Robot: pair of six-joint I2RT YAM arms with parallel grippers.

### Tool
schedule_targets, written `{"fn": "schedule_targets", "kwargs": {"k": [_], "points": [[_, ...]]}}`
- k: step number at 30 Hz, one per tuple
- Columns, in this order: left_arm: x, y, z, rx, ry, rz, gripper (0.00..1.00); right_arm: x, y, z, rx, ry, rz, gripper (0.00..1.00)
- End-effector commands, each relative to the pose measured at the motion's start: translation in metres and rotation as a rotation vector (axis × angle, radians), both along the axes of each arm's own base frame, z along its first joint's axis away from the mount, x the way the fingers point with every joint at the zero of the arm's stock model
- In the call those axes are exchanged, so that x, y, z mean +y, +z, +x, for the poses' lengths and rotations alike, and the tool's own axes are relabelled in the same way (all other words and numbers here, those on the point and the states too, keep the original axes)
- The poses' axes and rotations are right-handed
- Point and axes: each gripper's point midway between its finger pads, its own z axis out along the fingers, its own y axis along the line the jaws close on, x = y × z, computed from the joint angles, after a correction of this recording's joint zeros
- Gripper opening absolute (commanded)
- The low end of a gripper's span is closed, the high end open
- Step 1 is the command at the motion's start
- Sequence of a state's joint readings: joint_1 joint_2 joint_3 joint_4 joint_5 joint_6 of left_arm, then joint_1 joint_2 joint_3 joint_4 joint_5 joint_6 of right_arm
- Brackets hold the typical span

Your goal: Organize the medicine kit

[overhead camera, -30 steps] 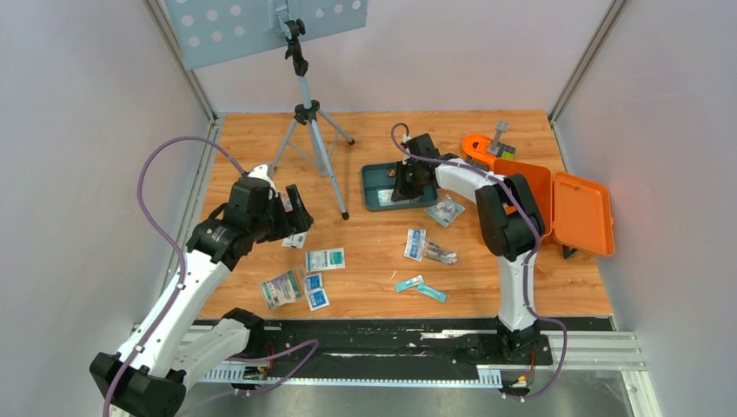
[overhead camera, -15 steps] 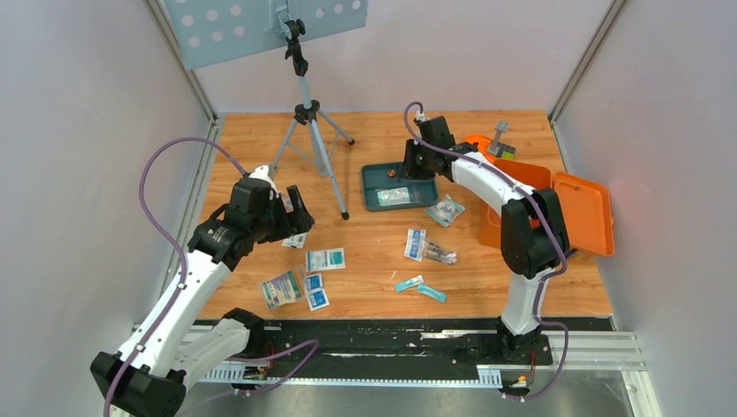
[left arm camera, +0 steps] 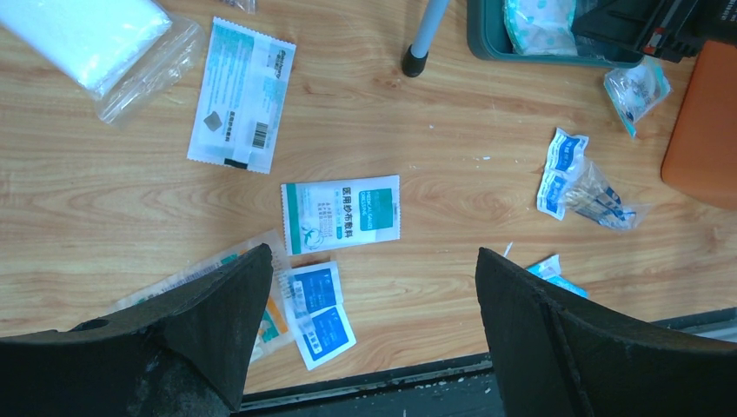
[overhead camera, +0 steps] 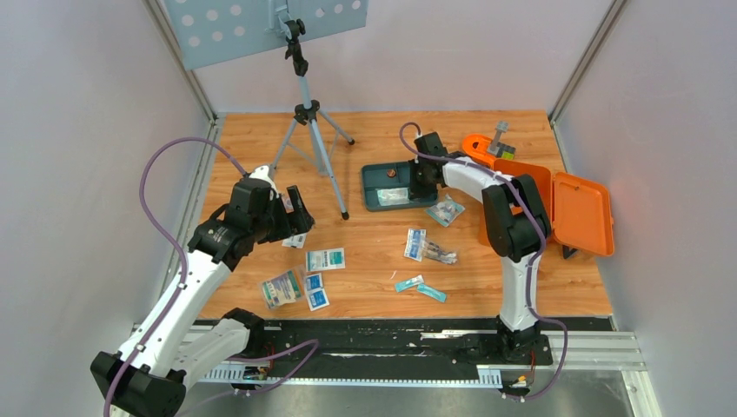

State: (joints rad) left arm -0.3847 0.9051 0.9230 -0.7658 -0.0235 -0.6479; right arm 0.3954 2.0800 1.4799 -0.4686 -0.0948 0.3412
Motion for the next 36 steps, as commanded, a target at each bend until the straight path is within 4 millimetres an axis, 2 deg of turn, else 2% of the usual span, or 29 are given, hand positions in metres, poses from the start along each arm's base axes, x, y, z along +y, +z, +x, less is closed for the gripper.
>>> {"fn": "schedule_targets", "kwargs": {"k": [1,4,9,12,16,24,30,36], "points": [[-0.001,0.009,0.006,-0.036,0.002,-0.014,0.95,-0.004,0.003,0.01,-0.037,-0.001,-0.033,0.1],[-0.002,0.009,0.007,-0.039,0.0,-0.018,0.95,-0.002,0.026,0.013,-0.079,-0.005,-0.005,0.09],[-0.004,0.009,0.008,-0.035,-0.002,-0.021,0.95,0.007,0.084,0.017,-0.178,-0.004,0.075,0.1],[-0.004,0.008,0.009,-0.035,-0.004,-0.021,0.95,0.011,0.103,0.015,-0.205,0.0,0.11,0.1],[-0.005,0.007,0.01,-0.032,-0.007,-0.02,0.95,0.018,0.102,0.003,-0.193,0.015,0.123,0.1],[-0.006,0.004,0.009,-0.024,-0.011,-0.019,0.95,0.029,0.078,-0.029,-0.108,0.028,0.15,0.09],[-0.006,0.003,0.011,-0.024,-0.011,-0.02,0.95,0.029,0.065,-0.031,-0.081,0.004,0.159,0.09],[-0.006,0.003,0.01,-0.025,-0.014,-0.016,0.95,0.029,0.059,-0.023,-0.088,0.0,0.136,0.09]]}}
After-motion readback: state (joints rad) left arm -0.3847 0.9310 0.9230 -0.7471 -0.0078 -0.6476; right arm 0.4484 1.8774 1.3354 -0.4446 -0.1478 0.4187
